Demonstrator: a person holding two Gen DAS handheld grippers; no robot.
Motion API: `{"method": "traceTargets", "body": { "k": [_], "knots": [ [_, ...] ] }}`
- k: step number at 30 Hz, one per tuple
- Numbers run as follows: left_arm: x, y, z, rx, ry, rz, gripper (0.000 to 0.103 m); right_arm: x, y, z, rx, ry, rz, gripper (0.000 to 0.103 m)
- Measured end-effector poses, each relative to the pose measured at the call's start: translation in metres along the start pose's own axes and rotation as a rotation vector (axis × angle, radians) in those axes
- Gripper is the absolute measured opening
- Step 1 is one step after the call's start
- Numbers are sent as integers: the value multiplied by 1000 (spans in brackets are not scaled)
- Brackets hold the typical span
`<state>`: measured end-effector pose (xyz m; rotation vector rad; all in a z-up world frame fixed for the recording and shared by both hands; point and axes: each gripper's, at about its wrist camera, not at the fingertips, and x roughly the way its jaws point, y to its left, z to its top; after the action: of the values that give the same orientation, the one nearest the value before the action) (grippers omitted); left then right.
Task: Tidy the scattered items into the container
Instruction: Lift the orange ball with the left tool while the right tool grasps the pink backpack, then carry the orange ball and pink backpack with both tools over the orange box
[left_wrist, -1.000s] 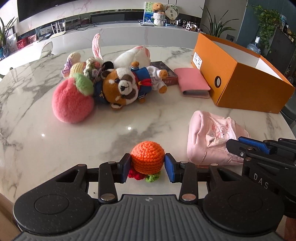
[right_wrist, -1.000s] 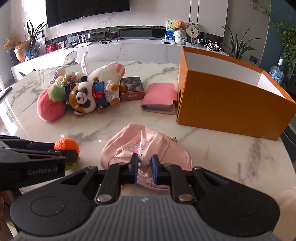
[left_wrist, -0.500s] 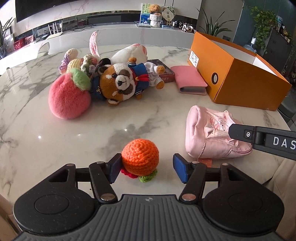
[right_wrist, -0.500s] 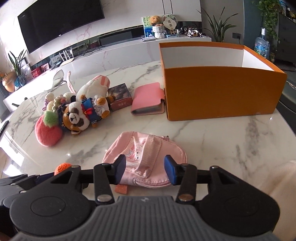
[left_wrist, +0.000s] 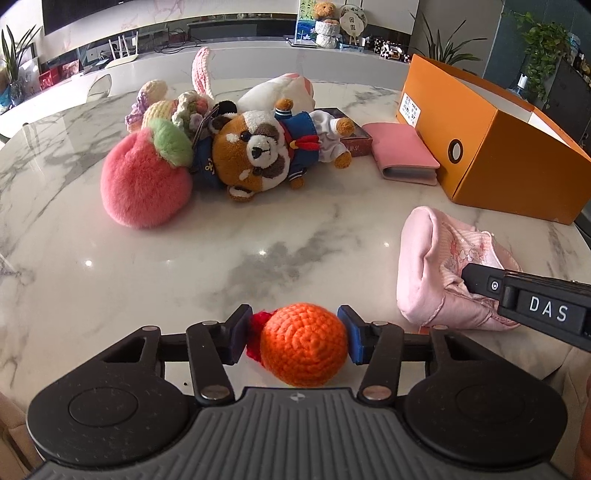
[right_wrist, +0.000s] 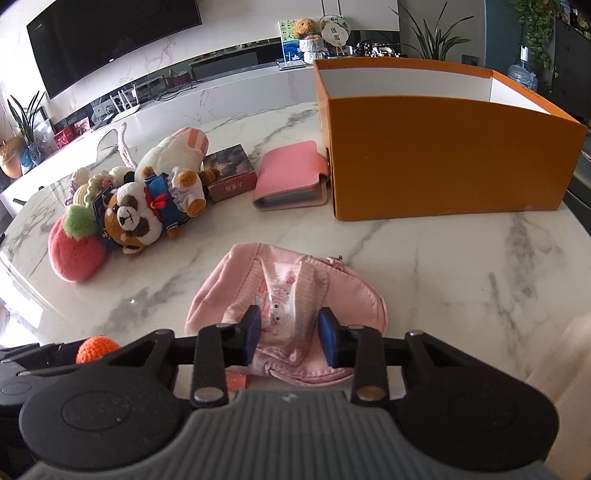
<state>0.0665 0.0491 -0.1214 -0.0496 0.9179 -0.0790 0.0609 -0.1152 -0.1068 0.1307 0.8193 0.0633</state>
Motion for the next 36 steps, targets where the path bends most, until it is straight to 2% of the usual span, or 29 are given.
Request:
{"method": "traceTargets", "body": {
  "k": [5, 6, 9, 31, 36],
  "knots": [
    [0, -1, 1, 4, -8, -4, 57, 2, 3, -2, -38, -12, -30, 20],
    [0, 0, 1, 3, -7, -6, 56, 1, 3, -2, -44, -22, -40, 12],
    [-2, 0, 1, -4, -1, -21, 55, -3, 5, -1, -66, -41, -51, 9],
    [-64, -31, 20, 60, -112, -41, 55, -64, -11, 12, -36, -214, -42, 6],
    [-77, -46, 28, 85, -130, -65, 55, -83, -21, 20, -22, -264, -39, 6]
  ]
}}
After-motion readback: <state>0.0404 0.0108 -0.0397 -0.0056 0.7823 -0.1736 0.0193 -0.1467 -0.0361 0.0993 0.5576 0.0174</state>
